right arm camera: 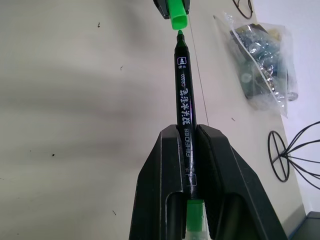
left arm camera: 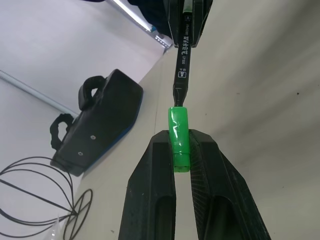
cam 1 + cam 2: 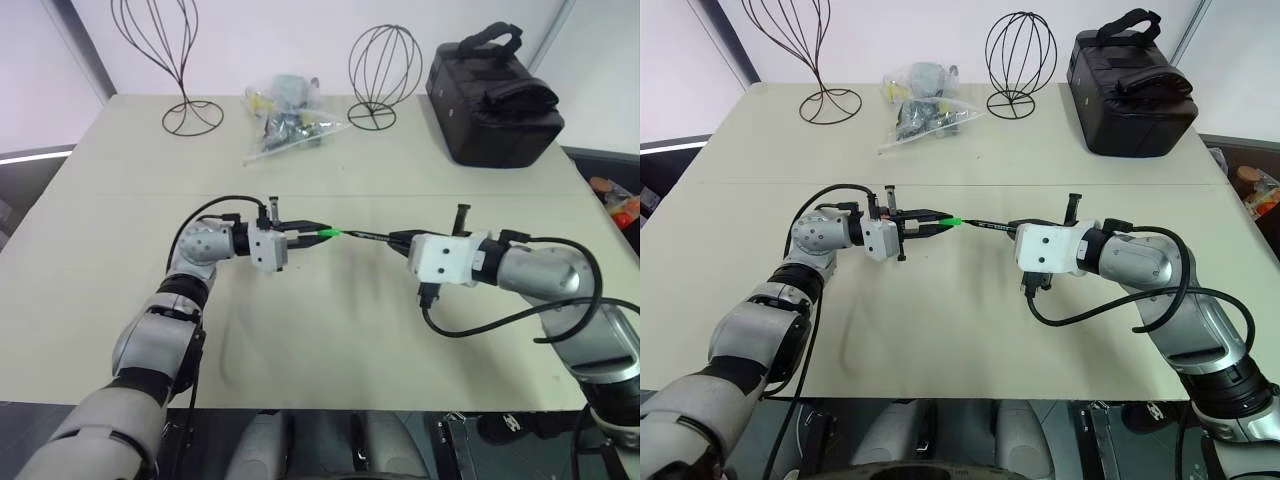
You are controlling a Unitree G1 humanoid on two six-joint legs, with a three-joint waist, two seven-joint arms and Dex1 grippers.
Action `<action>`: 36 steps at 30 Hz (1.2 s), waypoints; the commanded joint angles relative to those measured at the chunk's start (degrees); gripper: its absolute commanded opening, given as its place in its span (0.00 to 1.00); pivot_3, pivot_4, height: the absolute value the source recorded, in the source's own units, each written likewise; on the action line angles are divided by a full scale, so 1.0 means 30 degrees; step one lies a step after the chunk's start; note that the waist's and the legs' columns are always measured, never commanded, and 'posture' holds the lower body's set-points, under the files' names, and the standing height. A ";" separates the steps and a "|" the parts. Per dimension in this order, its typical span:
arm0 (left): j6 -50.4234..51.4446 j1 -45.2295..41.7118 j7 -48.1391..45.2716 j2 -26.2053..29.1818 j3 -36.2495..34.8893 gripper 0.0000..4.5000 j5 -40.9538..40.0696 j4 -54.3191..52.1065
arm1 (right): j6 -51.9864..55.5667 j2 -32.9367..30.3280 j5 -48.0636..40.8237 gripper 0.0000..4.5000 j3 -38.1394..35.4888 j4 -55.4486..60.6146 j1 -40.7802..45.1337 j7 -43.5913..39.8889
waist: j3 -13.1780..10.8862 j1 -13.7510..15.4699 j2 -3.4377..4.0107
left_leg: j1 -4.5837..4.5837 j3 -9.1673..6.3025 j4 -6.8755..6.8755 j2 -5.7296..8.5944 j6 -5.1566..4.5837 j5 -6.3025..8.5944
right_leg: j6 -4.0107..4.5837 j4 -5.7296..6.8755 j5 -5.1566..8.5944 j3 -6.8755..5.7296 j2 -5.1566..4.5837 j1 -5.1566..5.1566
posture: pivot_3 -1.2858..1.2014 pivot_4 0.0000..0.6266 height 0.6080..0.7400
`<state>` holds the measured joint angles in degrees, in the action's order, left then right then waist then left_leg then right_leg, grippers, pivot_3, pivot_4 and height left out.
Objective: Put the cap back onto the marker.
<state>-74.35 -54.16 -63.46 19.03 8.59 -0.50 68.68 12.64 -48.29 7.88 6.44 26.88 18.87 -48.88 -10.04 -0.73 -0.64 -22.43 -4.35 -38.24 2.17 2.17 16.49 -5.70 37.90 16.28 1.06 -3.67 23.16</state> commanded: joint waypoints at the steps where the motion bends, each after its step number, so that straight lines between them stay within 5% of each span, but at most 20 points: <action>1: -0.0350 -0.0265 0.0593 0.0111 0.0104 0.00 0.0400 -0.0132 | -0.0031 0.0014 0.0040 0.01 -0.0065 0.0680 0.0424 -0.0055 | 0.0000 0.0001 0.0000 | 0.0000 0.0000 0.0000 0.0000 0.0000 0.0000 | 0.0000 0.0000 0.0000 0.0000 0.0000 0.0000 | 0.52 0.24 1.00; 17: -0.0414 -0.0442 0.3646 0.0609 0.0741 0.00 0.2875 0.0145 | 0.0270 -0.0096 -0.0026 0.01 -0.0148 0.1135 0.0168 -0.0488 | 0.0000 0.0003 0.0000 | 0.0000 0.0000 0.0000 0.0002 0.0000 0.0000 | 0.0000 0.0002 0.0000 -0.0001 0.0001 0.0000 | 0.52 0.24 1.00; 36: -0.0860 -0.0439 0.4002 0.0762 0.1077 0.00 0.2827 0.0201 | 0.0083 -0.0385 0.0034 0.01 -0.0468 0.0880 0.0061 -0.0539 | 0.0000 0.0006 0.0000 | 0.0000 0.0002 -0.0001 0.0003 0.0001 0.0000 | 0.0000 0.0004 0.0000 0.0000 0.0000 0.0001 | 0.52 0.24 1.00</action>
<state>-75.81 -54.17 -51.92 20.78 11.78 8.83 69.62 13.64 -48.62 7.87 6.49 28.16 18.46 -50.53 -10.04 -0.71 -0.64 -22.43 -4.34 -38.24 2.17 2.17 16.49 -5.70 37.92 16.28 1.05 -3.67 23.16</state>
